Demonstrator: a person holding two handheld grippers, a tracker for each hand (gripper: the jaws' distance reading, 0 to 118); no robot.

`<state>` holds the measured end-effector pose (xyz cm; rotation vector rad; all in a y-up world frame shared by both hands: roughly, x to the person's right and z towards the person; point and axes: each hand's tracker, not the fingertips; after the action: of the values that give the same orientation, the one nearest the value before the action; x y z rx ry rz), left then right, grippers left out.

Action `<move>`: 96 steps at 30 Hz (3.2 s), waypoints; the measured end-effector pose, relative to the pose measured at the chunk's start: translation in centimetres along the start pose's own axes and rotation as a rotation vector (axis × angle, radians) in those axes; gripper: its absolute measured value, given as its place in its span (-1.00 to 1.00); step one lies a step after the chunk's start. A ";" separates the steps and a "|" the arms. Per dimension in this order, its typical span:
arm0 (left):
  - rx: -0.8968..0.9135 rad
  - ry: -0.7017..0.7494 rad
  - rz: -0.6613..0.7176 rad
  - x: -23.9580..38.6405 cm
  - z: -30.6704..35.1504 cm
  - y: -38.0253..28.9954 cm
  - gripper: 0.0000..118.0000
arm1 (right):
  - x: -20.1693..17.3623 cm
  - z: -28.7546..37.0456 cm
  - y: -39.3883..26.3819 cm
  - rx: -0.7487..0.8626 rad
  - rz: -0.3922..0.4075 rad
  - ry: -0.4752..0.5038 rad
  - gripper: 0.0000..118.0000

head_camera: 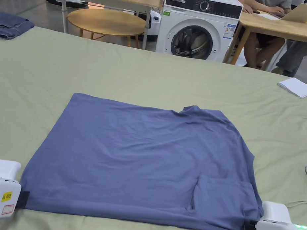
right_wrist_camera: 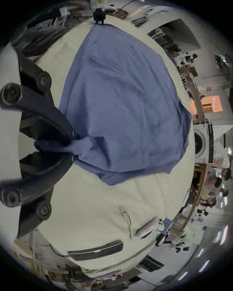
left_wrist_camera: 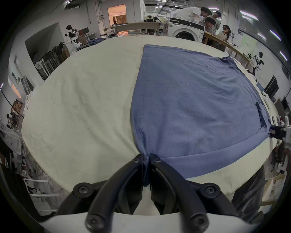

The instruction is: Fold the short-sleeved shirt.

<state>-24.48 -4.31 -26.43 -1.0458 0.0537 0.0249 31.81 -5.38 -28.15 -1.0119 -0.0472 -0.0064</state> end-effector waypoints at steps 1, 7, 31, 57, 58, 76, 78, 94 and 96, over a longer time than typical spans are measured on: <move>0.004 -0.002 -0.002 0.0 0.2 0.0 -0.97 | -0.4 0.2 0.0 0.015 0.046 -0.009 -0.87; 0.086 -0.048 0.026 -0.4 2.7 1.6 -0.97 | -0.6 2.8 0.7 0.091 0.042 -0.003 -0.88; 0.147 -0.097 0.066 -2.2 -5.3 20.5 -0.97 | -1.4 -2.0 20.1 0.162 -0.115 0.080 -0.87; 0.485 -0.137 0.026 1.5 0.2 15.3 -0.30 | -8.6 3.2 14.6 0.661 0.024 -0.021 -0.08; 0.537 -0.118 0.015 2.1 0.9 14.5 -0.30 | -9.0 3.5 14.1 0.698 0.014 -0.026 -0.10; 0.462 -0.074 0.024 1.9 2.3 11.3 -1.00 | -14.1 5.9 9.7 0.798 0.047 0.038 -1.00; 0.324 -0.068 0.021 0.3 0.3 12.5 -1.00 | -13.8 5.4 9.6 0.770 0.050 0.046 -1.00; -0.207 -0.093 0.069 -2.2 -10.3 16.1 -0.10 | -11.4 2.7 7.9 0.601 0.019 0.045 -1.00; -0.148 -0.063 0.067 -1.1 -8.7 15.4 -0.10 | -11.0 2.5 7.7 0.589 0.021 0.036 -1.00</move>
<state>-26.60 -4.14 -44.04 -1.1902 0.0302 0.1242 20.89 0.68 -33.79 -0.4230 -0.0039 0.0082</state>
